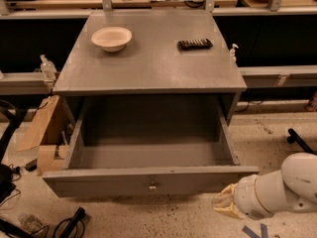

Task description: Close top drawer

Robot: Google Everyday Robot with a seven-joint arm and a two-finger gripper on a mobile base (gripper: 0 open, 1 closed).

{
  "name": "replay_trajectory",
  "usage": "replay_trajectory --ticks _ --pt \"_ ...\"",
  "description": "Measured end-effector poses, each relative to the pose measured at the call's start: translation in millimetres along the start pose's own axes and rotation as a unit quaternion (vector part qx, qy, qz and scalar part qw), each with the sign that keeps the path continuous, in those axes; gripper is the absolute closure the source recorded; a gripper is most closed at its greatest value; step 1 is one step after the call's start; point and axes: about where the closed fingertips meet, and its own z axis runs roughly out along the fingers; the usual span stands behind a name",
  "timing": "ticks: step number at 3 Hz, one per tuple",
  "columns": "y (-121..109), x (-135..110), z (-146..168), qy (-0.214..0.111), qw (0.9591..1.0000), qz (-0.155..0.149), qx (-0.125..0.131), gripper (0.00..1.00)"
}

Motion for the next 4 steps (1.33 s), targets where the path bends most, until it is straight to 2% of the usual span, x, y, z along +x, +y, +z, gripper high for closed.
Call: replay_trajectory --ticks 1,2,3,4 --pt "-32 -20 26 -0.038 0.9987 -0.035 0.003 1.00" --pt "-46 -30 31 -0.049 0.9973 -0.053 0.008 1.00" --pt "-75 -47 31 -0.060 0.9950 -0.077 0.023 1.00" --pt "-93 -57 31 -0.064 0.9931 -0.093 0.032 1.00"
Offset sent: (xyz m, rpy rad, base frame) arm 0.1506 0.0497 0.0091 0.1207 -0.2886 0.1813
